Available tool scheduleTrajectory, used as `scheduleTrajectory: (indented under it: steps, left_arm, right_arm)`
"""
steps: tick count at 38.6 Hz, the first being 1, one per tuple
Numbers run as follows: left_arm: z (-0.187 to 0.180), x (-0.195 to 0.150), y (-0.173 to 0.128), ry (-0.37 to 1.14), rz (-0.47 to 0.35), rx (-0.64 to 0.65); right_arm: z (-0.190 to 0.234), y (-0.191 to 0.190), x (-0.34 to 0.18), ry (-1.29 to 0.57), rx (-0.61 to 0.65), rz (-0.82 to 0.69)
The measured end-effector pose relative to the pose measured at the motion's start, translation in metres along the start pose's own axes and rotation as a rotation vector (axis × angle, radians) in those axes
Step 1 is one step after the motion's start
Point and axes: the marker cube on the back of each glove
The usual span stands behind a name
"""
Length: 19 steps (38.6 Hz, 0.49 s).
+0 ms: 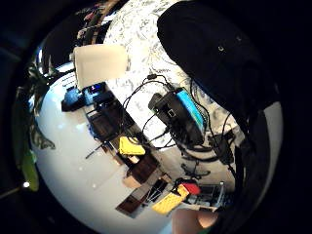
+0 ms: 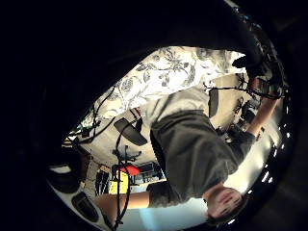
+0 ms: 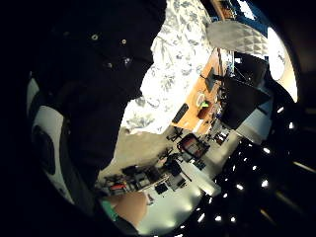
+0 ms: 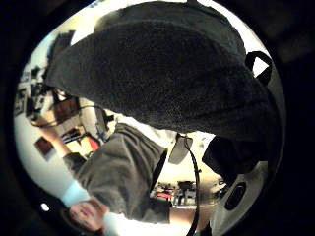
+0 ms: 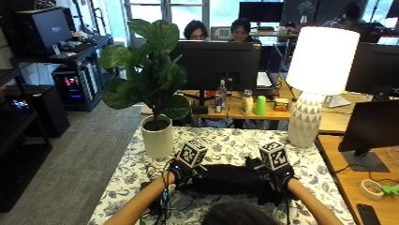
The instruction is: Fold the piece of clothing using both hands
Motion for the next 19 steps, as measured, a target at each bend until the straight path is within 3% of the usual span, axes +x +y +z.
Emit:
scheduleTrajectory:
  steps: [5, 9, 11, 14, 19]
  left_arm:
    - [-0.031, -0.016, -0.016, 0.008, -0.067, 0.029]
    - [-0.042, -0.037, -0.06, 0.013, -0.173, -0.003]
    - [-0.043, -0.047, -0.085, 0.031, -0.258, -0.046]
    - [-0.042, -0.05, -0.095, 0.061, -0.385, -0.126]
    - [-0.02, -0.054, -0.123, 0.1, -0.481, -0.226]
  right_arm:
    - [-0.04, -0.011, 0.021, 0.018, 0.004, 0.059]
    - [-0.051, -0.05, 0.039, 0.049, -0.046, 0.144]
    - [-0.052, -0.077, 0.045, 0.071, -0.069, 0.204]
    - [-0.052, -0.103, 0.045, 0.104, -0.052, 0.328]
    - [-0.046, -0.129, 0.034, 0.089, 0.03, 0.335]
